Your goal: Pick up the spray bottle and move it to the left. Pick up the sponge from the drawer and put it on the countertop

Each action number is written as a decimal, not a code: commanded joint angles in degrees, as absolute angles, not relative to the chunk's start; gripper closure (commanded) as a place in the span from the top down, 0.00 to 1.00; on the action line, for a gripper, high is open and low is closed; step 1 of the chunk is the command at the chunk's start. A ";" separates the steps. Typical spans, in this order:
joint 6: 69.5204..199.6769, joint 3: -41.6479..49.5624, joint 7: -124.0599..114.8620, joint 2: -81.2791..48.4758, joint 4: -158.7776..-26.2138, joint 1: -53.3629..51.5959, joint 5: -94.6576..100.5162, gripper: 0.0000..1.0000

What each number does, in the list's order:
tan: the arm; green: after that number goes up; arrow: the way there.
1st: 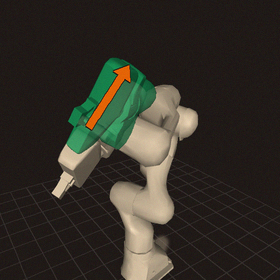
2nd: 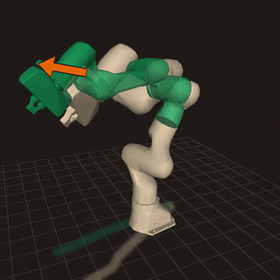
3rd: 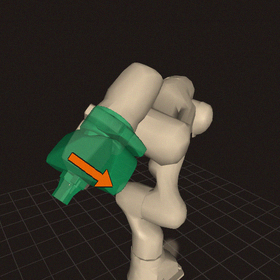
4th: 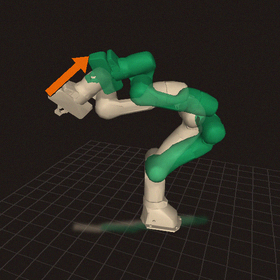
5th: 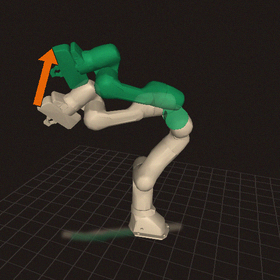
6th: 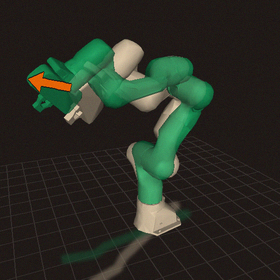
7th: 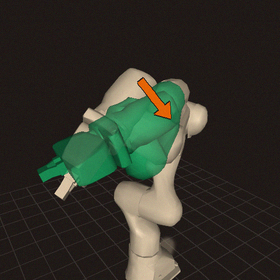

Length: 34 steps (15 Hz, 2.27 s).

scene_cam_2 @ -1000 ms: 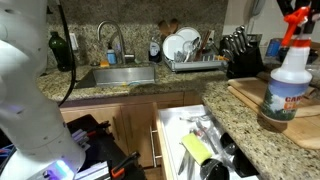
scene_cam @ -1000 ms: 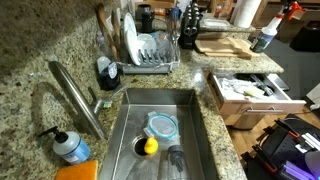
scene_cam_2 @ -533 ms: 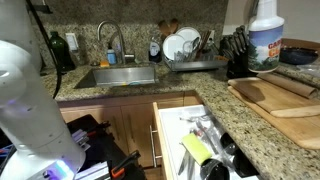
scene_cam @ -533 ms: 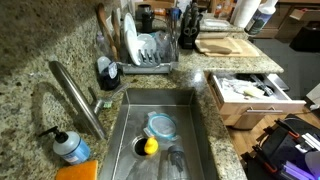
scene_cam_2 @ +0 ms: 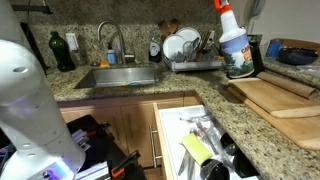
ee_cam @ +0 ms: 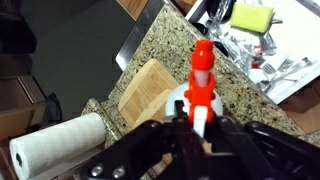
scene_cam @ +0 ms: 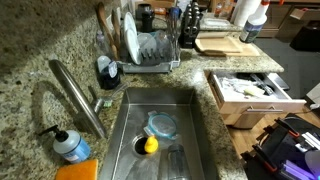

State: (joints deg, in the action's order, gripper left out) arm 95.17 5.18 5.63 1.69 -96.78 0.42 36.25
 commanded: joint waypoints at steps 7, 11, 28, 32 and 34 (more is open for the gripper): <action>93.57 5.82 16.71 -7.97 -87.70 3.12 24.01 0.05; 89.43 4.81 17.06 -18.09 -76.73 3.15 17.83 0.05; 79.10 4.75 11.83 -42.98 -44.50 3.29 12.49 0.05; 76.43 4.50 10.95 -45.23 -40.00 4.84 10.73 0.05; 74.08 4.81 9.97 -46.37 -38.26 5.35 10.64 0.44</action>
State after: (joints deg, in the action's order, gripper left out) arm 78.17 4.45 11.07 -43.37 -43.78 4.11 11.92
